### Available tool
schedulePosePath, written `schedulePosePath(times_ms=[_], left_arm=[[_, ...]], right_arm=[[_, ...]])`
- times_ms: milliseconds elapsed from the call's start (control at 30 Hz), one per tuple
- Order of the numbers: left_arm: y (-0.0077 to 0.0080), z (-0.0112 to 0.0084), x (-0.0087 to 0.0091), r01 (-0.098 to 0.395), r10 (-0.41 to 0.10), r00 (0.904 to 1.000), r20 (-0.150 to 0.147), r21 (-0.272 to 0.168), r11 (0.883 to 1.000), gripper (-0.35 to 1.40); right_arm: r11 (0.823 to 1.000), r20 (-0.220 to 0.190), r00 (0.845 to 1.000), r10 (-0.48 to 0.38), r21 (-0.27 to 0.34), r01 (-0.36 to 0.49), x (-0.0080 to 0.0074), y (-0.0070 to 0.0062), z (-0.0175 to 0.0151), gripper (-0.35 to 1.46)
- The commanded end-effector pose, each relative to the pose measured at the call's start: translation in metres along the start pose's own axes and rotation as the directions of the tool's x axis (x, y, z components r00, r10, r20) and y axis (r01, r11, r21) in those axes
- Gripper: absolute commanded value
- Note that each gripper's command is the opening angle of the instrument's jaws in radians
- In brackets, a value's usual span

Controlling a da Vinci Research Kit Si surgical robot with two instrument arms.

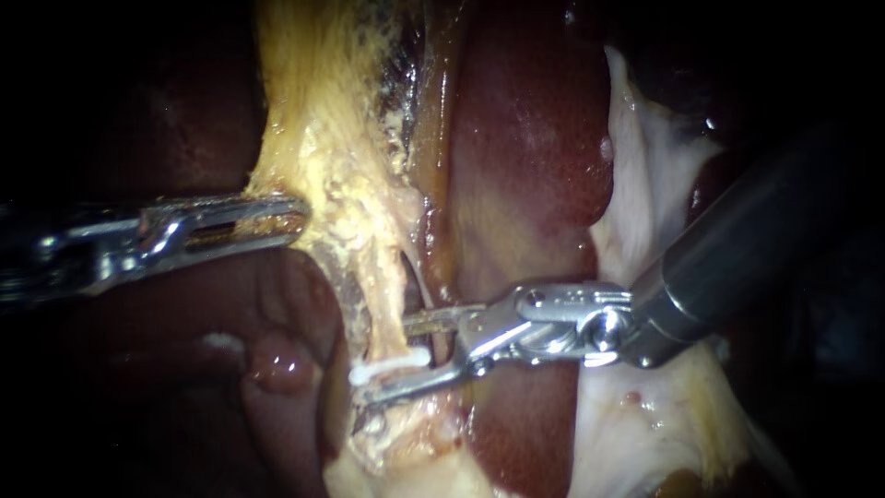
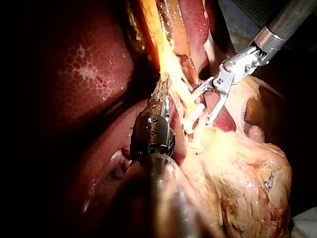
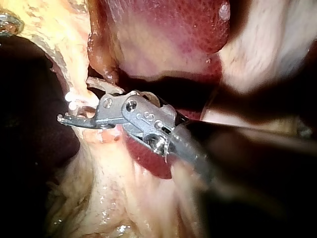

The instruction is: Going back second clip left tube

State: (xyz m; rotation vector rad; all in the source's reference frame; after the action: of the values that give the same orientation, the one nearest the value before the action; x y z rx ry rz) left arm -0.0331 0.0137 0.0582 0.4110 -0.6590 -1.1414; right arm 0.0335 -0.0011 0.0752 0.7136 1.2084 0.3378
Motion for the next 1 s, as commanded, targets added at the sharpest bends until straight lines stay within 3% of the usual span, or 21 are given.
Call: schedulePosePath(times_ms=[33, 300, 700, 1000], left_arm=[[0.0, 0.0, 0.0, -0.001, 0.001, 1.0, 0.0, 0.001, 1.0, -0.35], [0.0, 0.0, 0.0, -0.001, 0.001, 1.0, 0.0, 0.001, 1.0, -0.35], [0.0, 0.0, 0.0, -0.001, 0.001, 1.0, 0.0, 0.001, 1.0, -0.35], [0.0, 0.0005, 0.0003, -0.002, 0.002, 1.0, 0.002, -0.001, 1.0, -0.35]], right_arm=[[1.0, 0.0, 1.0, -0.003, 0.0, 0.003, 0.0001, -0.0001, -0.0002, 0.6], [0.997, 0.001, 0.997, -0.077, -0.005, 0.077, 0.0009, -0.0008, -0.0044, 0.6], [0.974, -0.043, 0.973, -0.225, -0.048, 0.223, 0.0047, -0.0015, -0.0129, 0.6], [0.955, -0.04, 0.956, -0.292, -0.062, 0.289, 0.0058, -0.0018, -0.015, 0.6]])
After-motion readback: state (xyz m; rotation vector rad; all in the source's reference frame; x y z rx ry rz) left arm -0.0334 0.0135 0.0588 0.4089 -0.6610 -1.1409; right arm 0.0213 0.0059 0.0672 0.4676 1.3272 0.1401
